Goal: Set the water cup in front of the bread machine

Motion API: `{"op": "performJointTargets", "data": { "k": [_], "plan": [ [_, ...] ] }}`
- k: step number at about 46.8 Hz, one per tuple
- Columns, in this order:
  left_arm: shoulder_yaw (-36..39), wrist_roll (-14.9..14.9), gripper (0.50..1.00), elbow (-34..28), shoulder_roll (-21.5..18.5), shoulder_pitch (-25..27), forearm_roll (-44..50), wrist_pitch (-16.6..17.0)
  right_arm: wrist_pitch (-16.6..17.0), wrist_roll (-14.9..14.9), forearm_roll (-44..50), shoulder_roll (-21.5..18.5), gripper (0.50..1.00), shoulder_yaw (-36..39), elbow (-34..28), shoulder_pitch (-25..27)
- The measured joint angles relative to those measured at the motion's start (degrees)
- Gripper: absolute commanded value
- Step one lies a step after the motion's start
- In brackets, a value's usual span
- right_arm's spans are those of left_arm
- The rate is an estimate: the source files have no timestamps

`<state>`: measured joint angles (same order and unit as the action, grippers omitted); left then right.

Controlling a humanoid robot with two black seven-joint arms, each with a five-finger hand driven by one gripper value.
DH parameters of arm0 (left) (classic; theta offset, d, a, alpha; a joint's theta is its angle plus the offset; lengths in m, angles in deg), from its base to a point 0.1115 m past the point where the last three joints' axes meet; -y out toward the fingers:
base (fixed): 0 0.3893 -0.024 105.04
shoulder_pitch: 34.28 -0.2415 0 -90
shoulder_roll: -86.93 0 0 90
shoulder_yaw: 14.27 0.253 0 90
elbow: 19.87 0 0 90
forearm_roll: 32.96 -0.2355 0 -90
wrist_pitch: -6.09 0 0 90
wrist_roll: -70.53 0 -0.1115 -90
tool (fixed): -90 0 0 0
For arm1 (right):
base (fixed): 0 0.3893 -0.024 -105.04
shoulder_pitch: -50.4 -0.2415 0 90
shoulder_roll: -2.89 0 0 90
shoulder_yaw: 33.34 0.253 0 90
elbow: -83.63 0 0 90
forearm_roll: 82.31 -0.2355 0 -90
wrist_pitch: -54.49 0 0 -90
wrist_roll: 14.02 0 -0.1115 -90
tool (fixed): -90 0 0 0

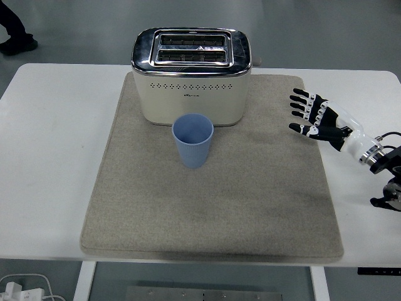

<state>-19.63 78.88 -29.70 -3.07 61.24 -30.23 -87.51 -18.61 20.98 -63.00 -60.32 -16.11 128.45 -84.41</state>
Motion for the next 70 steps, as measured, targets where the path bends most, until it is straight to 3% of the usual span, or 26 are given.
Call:
{"op": "performJointTargets", "data": {
  "k": [19,28,42,70],
  "plan": [
    [-0.1,0.0,1.0,0.0,0.0,0.0,0.0,0.0,-1.2,0.0,-13.6,-0.6,0.926,0.6,-0.1,-2.6],
    [-0.1,0.0,1.0,0.1,0.0,0.0,0.0,0.0,-4.3,-9.4,-20.3,-1.2,0.928,1.7,-0.1,-3.6],
    [-0.1,0.0,1.0,0.1,0.0,0.0,0.0,0.0,-6.4,-16.1,-23.8,-4.4,0.926,6.4,-0.1,-4.1],
    [0.0,0.0,1.0,0.1,0.0,0.0,0.0,0.0,-7.1,-14.5,-24.9,-10.4,0.928,11.5,-2.6,-4.4]
  ]
}}
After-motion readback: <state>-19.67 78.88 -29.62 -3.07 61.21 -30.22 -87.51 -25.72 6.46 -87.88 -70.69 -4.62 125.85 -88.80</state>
